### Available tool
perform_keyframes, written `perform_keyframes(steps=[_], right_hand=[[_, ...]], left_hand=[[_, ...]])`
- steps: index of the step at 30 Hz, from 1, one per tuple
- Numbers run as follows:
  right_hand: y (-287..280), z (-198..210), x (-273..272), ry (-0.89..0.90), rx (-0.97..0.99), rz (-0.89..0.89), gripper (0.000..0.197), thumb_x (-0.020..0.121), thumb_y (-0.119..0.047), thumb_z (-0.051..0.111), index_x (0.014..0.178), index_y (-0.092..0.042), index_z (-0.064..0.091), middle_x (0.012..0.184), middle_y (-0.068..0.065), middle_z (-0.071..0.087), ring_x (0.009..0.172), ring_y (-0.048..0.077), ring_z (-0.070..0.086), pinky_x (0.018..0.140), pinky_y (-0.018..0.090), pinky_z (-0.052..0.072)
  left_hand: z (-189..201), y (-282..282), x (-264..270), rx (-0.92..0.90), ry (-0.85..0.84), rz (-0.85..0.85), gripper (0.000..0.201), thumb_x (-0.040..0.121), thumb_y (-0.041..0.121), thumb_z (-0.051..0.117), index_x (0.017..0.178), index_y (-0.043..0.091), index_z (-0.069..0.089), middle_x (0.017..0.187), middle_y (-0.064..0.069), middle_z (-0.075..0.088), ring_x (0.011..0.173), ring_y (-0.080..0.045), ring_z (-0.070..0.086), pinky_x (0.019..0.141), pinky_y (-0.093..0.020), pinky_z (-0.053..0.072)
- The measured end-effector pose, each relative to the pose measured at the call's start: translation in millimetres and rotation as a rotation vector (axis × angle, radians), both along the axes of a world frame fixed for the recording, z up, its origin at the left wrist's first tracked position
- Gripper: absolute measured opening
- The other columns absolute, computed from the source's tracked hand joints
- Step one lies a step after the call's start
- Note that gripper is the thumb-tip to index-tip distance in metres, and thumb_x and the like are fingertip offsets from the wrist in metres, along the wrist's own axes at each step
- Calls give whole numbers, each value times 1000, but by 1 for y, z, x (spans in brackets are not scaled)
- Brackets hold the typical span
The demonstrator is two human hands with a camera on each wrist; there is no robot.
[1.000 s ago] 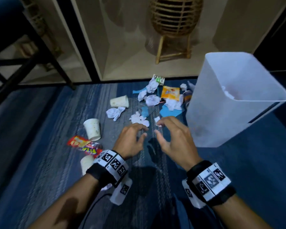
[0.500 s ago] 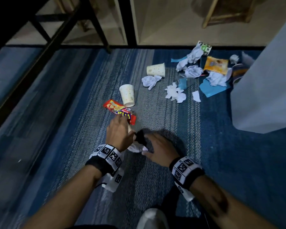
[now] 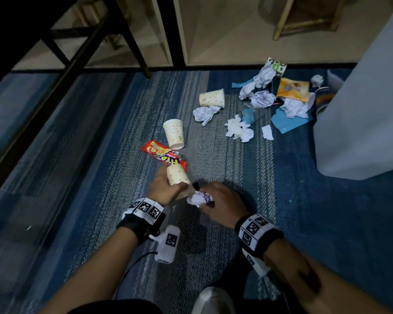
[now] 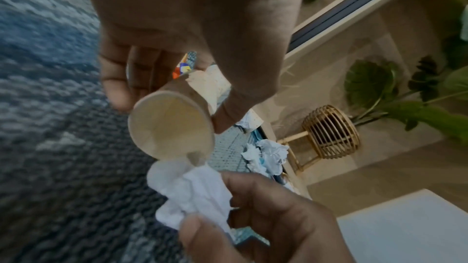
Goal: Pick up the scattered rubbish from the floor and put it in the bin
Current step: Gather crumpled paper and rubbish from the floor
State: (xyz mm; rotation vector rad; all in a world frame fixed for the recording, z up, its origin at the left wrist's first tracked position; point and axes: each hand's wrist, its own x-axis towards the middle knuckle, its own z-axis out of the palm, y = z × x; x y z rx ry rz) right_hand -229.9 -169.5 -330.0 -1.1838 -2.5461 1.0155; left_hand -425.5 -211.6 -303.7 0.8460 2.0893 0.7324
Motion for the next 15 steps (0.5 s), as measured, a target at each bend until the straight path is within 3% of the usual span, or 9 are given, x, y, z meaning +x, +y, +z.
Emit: perform_keyframes(steps=[2, 4, 6, 10, 13, 15], right_hand=[[11, 8, 16, -1, 14, -36, 40, 86, -31, 70, 122, -16, 65, 118, 10, 61, 107, 32, 60, 86, 41, 52], [22, 18, 34, 13, 33, -102, 39, 86, -32, 70, 122, -18, 66, 115, 8, 62, 104, 30, 61, 83, 35, 50], [31, 27, 46, 47, 78, -161, 33, 86, -30, 71, 117, -19, 68, 107, 4, 62, 97, 26, 62, 76, 33, 48], [55, 62, 84, 109, 128, -321, 38, 88, -33, 69, 123, -20, 66, 109, -2, 58, 101, 17, 56, 85, 36, 48], [71, 87, 111, 188, 266, -417, 40, 87, -32, 73, 121, -14, 68, 108, -1, 60, 102, 18, 56, 87, 34, 50], [77, 105, 127, 275, 357, -504, 38, 84, -27, 77, 117, -10, 70, 106, 2, 63, 100, 20, 59, 87, 35, 53]], left_hand=[[2, 12, 8, 55, -79, -2, 96, 50, 34, 78, 137, 28, 40, 121, -8, 65, 108, -26, 64, 97, -44, 51], [13, 29, 22, 98, -125, 5, 96, 54, 22, 82, 139, 24, 36, 123, -11, 62, 108, -27, 62, 97, -46, 51], [22, 42, 28, 146, -131, 10, 92, 63, 12, 85, 140, 21, 35, 123, -11, 59, 107, -25, 61, 95, -40, 51], [58, 90, 58, 277, -110, -127, 82, 70, 12, 85, 136, 23, 38, 114, -3, 60, 93, -10, 61, 76, -24, 50], [93, 127, 88, 345, -47, -238, 67, 70, 16, 85, 124, 17, 45, 110, -1, 60, 93, -15, 59, 71, -23, 45], [115, 150, 109, 408, -9, -291, 55, 70, 21, 85, 114, 21, 52, 105, 1, 62, 95, -17, 60, 71, -22, 44]])
